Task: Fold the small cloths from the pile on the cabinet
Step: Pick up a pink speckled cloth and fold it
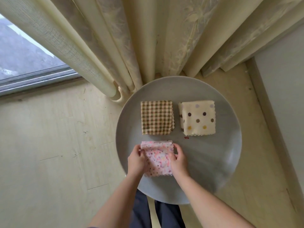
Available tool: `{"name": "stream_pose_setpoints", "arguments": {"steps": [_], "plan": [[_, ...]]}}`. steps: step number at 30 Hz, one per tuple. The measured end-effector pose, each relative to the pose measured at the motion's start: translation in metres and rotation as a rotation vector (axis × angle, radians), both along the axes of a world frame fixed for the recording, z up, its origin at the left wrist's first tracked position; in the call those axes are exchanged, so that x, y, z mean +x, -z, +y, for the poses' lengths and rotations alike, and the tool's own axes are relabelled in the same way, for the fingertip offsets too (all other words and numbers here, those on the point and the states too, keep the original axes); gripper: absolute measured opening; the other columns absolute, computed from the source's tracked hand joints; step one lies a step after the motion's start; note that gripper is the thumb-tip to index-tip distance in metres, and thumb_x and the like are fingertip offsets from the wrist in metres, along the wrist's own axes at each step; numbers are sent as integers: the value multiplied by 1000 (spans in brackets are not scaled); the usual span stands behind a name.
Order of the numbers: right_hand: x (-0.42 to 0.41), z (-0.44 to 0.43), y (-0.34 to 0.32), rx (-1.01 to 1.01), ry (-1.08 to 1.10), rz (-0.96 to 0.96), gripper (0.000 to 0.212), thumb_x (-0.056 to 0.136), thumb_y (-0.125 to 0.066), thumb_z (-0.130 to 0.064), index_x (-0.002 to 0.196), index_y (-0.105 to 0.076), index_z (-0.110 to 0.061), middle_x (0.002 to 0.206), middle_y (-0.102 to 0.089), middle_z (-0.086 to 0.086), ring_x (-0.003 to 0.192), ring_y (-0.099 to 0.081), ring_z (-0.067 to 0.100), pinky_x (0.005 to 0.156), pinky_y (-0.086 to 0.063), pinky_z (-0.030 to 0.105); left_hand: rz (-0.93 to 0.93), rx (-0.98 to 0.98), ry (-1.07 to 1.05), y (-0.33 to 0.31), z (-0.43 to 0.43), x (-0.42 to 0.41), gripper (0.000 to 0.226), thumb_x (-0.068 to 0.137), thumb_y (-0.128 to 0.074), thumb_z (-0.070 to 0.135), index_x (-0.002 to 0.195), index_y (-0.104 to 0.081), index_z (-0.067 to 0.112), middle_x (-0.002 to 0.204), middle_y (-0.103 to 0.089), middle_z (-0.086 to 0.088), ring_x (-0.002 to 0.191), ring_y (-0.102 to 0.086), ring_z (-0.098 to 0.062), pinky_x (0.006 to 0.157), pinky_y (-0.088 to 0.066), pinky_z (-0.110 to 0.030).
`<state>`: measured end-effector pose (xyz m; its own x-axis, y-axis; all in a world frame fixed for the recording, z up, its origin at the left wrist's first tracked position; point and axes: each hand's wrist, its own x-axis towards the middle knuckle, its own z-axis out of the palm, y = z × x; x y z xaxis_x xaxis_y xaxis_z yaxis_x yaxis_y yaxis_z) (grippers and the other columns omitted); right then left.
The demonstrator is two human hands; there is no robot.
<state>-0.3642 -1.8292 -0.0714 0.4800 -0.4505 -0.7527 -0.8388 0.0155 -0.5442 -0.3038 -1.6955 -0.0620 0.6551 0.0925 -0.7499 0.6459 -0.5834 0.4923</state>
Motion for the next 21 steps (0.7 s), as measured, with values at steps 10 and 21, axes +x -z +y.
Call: {"name": "stream_pose_setpoints", "arguments": {"steps": [10, 21], "plan": [[-13, -4, -29, -680, -688, -20, 59, 75, -78, -21, 128, -52, -15, 132, -54, 9, 117, -56, 30, 83, -51, 44, -394, 250, 451, -24, 13, -4, 26, 82, -68, 9, 103, -54, 15, 102, -54, 5, 86, -55, -18, 69, -49, -34], [16, -1, -16, -610, -1227, 88, 73, 84, -71, -30, 144, -29, -34, 153, -24, -2, 142, -23, 22, 106, -31, 41, -365, 548, 1185, 0, 7, -15, 80, 78, -67, 17, 141, -19, 27, 144, -24, -6, 120, -37, -25, 85, -33, -36]]}}
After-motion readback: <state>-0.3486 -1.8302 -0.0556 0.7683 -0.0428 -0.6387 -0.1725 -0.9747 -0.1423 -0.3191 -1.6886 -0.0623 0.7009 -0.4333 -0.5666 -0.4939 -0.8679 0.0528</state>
